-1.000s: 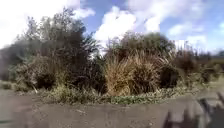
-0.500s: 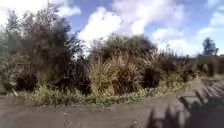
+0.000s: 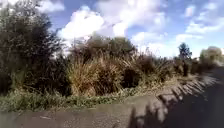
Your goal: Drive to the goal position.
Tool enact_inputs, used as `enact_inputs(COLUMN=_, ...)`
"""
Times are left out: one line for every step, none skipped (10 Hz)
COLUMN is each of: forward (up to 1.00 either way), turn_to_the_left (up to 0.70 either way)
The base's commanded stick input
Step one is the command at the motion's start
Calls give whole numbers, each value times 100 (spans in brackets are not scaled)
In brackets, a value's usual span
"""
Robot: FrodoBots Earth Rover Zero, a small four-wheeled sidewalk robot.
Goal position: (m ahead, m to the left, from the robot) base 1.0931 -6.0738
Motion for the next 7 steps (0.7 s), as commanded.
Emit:
enact_inputs(forward=0, turn_to_the_left=-70)
enact_inputs(forward=0, turn_to_the_left=-70)
enact_inputs(forward=0, turn_to_the_left=-70)
enact_inputs(forward=0, turn_to_the_left=-70)
enact_inputs(forward=0, turn_to_the_left=-70)
enact_inputs(forward=0, turn_to_the_left=-70)
enact_inputs(forward=0, turn_to_the_left=-70)
